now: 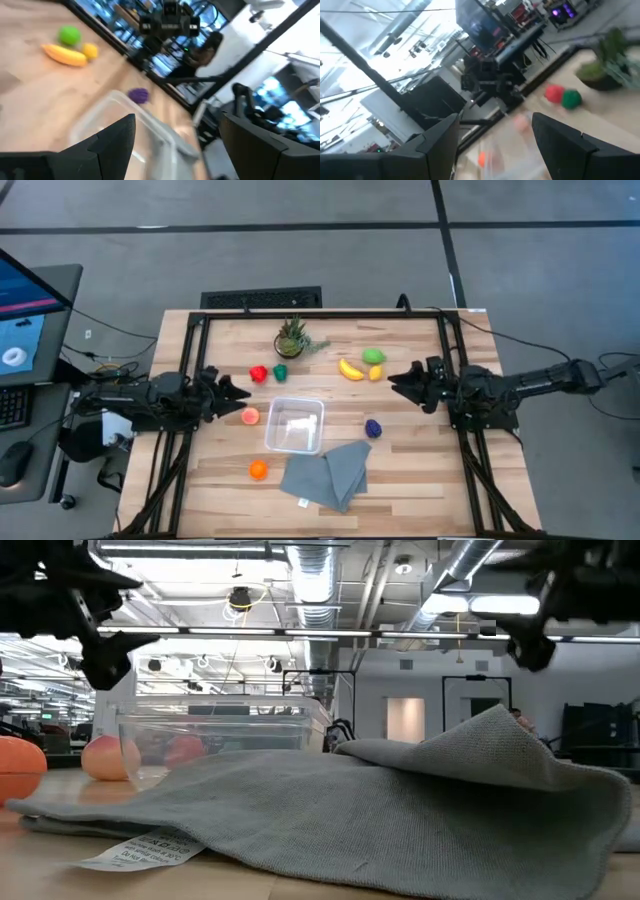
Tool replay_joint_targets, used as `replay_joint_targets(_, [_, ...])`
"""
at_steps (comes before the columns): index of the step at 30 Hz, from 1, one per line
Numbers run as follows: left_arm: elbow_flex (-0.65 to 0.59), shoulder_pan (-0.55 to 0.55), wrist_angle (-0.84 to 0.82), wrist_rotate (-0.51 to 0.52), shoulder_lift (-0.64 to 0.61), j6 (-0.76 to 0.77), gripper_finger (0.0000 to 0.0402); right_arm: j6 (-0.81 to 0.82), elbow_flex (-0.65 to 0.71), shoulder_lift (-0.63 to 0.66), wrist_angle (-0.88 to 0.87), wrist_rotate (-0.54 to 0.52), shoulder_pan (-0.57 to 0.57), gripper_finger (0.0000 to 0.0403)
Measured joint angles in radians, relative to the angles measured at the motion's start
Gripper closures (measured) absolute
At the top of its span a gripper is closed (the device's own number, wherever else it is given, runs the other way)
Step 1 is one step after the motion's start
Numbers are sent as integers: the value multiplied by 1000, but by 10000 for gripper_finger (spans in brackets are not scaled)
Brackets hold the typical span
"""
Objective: Pick and placing Produce into tupperware
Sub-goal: Put the orange into the transparent container
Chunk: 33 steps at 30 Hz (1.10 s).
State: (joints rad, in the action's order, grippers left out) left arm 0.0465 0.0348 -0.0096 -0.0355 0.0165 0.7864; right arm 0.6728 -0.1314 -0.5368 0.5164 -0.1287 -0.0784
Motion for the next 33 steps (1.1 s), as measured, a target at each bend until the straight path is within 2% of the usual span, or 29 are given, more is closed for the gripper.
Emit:
replay_joint_targets(3, [43, 12, 4, -5, 24, -20, 127, -79, -98, -102, 5, 0, -3, 127])
replay_joint_targets(7, [143, 21, -41, 13, 86, -160, 127, -211, -216, -206, -51, 5, 15, 127])
replay_joint_targets(9, [219, 25, -151, 16, 130, -241, 127, -262, -273, -233, -138, 10, 30, 127])
replay_joint_targets(13, [374, 27, -474, 36, 237, -377, 127, -289, -370, -253, -332, 47, 72, 127])
replay_joint_targets(18, [502, 27, -718, 44, 318, -446, 127, -284, -435, -208, -411, 100, 119, 127])
replay_joint_targets(20, [509, 27, -744, 51, 328, -440, 127, -282, -464, -173, -490, 102, 129, 127])
replay_joint_targets(23, [506, 27, -761, 54, 328, -427, 127, -280, -532, -127, -704, 95, 133, 127])
replay_joint_targets(26, [495, 28, -789, 61, 346, -320, 127, -272, -600, -100, -911, 53, 126, 127])
replay_joint_targets(30, [481, 28, -720, 52, 390, -100, 127, -284, -642, -88, -971, 14, 112, 127])
replay_joint_targets(33, [472, 27, -689, -12, 448, -39, 127, -308, -647, -89, -973, 12, 114, 127])
